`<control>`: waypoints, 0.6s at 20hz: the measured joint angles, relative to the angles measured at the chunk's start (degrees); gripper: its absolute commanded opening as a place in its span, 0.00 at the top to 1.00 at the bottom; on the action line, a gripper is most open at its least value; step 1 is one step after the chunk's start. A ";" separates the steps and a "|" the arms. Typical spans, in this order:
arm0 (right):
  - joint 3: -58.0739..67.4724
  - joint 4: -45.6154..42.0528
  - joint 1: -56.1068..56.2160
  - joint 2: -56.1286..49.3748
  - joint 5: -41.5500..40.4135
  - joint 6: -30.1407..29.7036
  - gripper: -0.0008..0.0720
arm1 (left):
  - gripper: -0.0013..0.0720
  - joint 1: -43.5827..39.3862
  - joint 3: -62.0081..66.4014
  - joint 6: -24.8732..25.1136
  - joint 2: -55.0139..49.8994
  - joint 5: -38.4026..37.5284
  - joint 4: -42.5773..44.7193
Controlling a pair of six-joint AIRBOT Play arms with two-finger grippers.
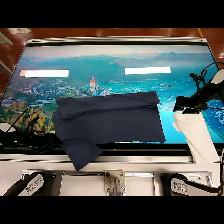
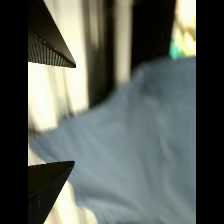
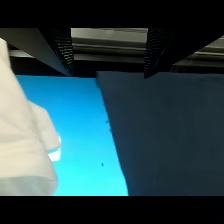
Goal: Fold the shirts.
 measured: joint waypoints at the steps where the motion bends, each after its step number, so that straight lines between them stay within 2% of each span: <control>1: -0.13 1.55 0.13 0.09 0.52 0.00 0.23 | 0.21 0.11 -1.03 0.66 -0.31 1.03 -1.14; 4: -0.35 4.68 1.11 0.26 0.92 0.04 0.23 | 0.21 0.24 -2.58 2.45 -2.95 3.80 -2.86; 6: -0.42 5.66 2.10 0.28 1.20 0.07 0.23 | 0.33 0.26 -3.08 4.02 -5.49 4.79 -4.35; 9: -0.46 6.29 3.17 0.33 0.66 0.17 0.23 | 0.34 0.28 -3.34 6.88 -9.18 6.03 -7.41; 10: -0.46 6.40 3.41 0.33 0.42 0.33 0.23 | 0.40 0.26 -3.43 7.63 -10.23 6.19 -8.24; 11: -0.46 6.40 3.58 0.33 0.35 0.63 0.23 | 0.40 0.26 -3.45 8.50 -11.23 6.62 -9.01; 12: -0.46 6.43 3.72 0.33 0.33 1.07 0.23 | 0.47 0.24 -3.48 9.35 -12.13 6.84 -9.79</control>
